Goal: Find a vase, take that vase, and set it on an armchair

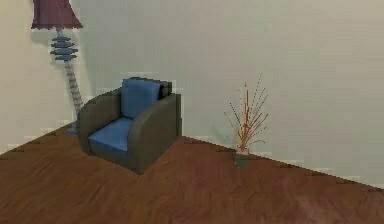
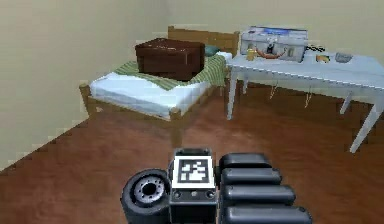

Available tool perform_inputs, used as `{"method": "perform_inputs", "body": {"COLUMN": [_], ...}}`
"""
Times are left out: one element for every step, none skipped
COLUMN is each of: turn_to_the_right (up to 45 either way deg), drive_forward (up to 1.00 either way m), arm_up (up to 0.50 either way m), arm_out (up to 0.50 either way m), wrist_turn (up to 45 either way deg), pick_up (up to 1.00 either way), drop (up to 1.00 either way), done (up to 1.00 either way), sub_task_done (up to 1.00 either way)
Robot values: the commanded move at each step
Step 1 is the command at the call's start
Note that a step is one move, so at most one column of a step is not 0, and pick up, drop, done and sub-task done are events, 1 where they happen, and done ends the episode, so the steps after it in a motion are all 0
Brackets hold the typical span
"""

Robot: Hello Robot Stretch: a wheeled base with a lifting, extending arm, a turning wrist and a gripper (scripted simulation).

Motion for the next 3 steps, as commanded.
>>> {"method": "perform_inputs", "body": {"turn_to_the_right": [0.0,-6.0,0.0], "drive_forward": [1.0,0.0,0.35], "arm_up": [0.0,0.0,0.0], "arm_out": [0.0,0.0,0.0], "wrist_turn": [0.0,0.0,0.0], "pick_up": [0.0,0.0,0.0], "drop": [0.0,0.0,0.0], "done": [0.0,0.0,0.0], "sub_task_done": [0.0,0.0,0.0]}}
